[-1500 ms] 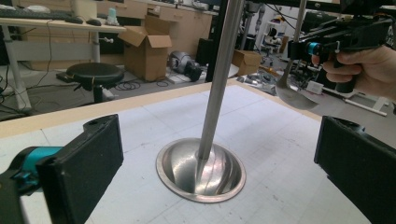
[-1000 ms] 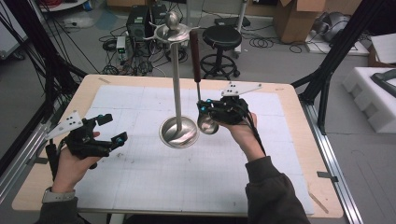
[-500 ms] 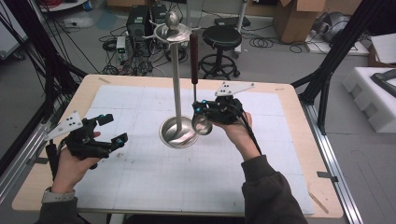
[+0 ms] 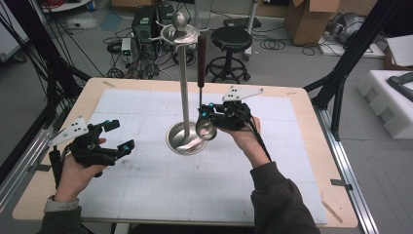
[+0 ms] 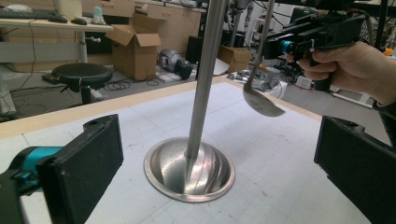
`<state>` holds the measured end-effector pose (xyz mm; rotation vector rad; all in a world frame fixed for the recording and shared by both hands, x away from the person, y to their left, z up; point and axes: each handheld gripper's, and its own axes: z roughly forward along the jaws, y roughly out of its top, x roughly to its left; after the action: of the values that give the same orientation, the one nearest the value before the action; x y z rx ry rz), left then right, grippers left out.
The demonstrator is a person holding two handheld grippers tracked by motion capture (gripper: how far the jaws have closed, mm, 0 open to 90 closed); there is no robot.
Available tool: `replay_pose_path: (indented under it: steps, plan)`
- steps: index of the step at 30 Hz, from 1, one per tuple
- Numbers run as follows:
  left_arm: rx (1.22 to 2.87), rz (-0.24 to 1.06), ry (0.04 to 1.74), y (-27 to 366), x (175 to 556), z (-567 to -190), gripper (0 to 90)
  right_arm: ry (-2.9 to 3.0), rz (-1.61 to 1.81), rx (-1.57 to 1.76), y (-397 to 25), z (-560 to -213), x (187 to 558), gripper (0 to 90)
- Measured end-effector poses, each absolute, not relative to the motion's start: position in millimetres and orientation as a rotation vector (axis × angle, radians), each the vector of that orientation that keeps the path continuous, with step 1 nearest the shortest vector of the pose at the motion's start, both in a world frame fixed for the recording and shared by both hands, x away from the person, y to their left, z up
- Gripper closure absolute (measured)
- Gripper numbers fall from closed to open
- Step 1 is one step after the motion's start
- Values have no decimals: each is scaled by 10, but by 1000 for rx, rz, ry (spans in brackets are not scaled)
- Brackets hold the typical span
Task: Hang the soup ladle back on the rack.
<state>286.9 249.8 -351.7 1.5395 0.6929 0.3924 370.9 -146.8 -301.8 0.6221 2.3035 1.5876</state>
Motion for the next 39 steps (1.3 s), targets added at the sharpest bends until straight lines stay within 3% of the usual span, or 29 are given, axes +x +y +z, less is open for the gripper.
replay_pose_path:
  steps: [6, 20, 23, 29, 39]
  plan:
    - [1539, 391, 695, 2504, 2868, -3518, 17, 2316, 1603, 611, -1510, -3009, 3669, 699]
    - [1541, 381, 684, 2490, 2858, -3519, 17, 2289, 1637, 551, -1755, -3071, 3512, 232]
    - [1520, 391, 680, 2493, 2858, -3513, 17, 2318, 1653, 538, -1819, -3097, 3479, 205]
    - [1493, 397, 690, 2514, 2848, -3511, 17, 2344, 1601, 533, -1924, -3183, 3366, 7]
    - [1512, 401, 671, 2480, 2825, -3519, 17, 2294, 1608, 654, -2284, -3376, 3334, 0]
